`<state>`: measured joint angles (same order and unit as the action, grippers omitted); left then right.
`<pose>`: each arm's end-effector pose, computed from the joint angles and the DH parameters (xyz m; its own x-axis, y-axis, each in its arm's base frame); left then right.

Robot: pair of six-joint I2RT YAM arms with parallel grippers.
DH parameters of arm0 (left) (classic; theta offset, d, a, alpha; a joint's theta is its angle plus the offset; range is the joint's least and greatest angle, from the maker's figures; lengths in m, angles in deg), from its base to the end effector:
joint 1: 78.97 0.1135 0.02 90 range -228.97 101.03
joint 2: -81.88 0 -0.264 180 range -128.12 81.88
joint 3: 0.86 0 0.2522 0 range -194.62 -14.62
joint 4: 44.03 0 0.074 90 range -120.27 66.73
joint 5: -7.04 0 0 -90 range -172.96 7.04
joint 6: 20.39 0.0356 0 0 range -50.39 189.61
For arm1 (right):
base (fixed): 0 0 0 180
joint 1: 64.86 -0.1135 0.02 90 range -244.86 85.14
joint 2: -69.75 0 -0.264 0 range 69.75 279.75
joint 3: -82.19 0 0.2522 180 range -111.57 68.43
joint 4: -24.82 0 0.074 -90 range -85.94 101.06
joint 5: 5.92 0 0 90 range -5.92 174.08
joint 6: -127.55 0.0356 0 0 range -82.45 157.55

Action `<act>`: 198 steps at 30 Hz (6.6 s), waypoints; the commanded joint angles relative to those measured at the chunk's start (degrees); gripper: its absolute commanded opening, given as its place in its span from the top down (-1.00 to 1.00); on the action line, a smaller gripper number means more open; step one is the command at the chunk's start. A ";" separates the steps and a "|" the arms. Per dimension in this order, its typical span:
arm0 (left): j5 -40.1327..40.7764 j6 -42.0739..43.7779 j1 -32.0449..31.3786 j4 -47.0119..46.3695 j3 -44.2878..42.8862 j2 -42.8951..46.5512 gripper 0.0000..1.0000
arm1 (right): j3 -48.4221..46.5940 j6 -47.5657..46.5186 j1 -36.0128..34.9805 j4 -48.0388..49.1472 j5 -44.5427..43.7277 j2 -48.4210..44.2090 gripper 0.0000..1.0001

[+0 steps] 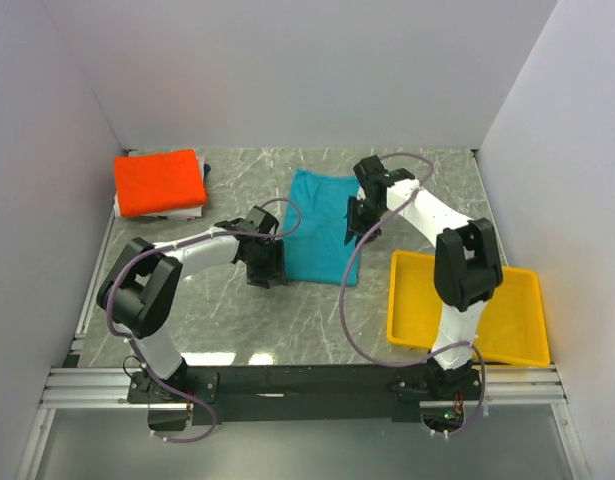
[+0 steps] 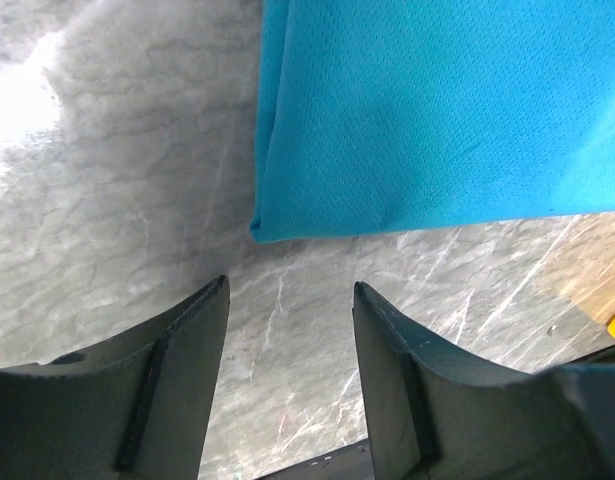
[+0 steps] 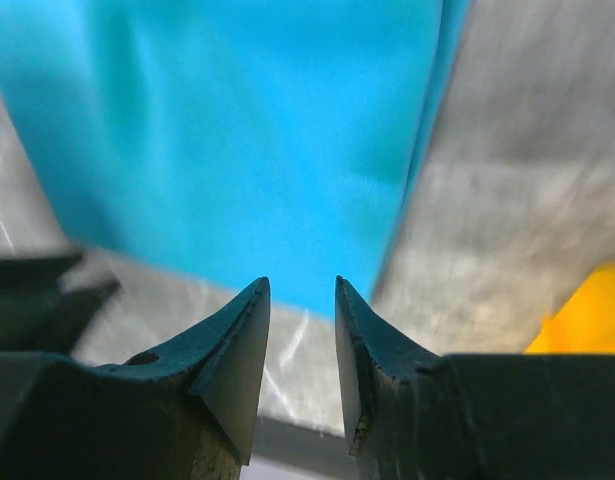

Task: Fold and stack the t-shirts
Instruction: Fold the tshirt

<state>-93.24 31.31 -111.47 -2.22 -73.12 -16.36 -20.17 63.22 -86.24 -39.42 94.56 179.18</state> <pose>0.2713 -0.1804 0.1634 -0.9757 -0.1015 -0.1942 -0.0244 0.9311 -0.3639 0.3636 0.1493 0.2282 -0.9738 0.0762 -0.2142 0.0101 0.9557 0.2941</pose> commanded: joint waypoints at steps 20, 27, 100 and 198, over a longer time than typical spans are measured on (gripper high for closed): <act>-3.25 -3.71 5.42 -3.27 -3.03 0.77 -0.17 | 24.26 0.26 -0.76 8.73 7.63 -6.25 0.21; -3.52 -4.32 5.60 -4.15 -2.67 0.85 -0.17 | 23.91 -0.27 -0.76 9.26 7.54 -4.22 0.22; -2.37 -15.30 -11.01 6.13 17.19 25.17 0.99 | 42.01 6.84 -15.34 -1.81 6.04 -32.23 1.00; -18.53 9.48 16.76 19.94 -21.84 -4.43 -0.59 | -8.71 -5.46 -0.23 -17.37 2.09 -2.02 -0.39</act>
<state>-108.85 40.86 -94.44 20.45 -97.71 -25.64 -30.59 58.66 -85.65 -56.45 95.94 182.19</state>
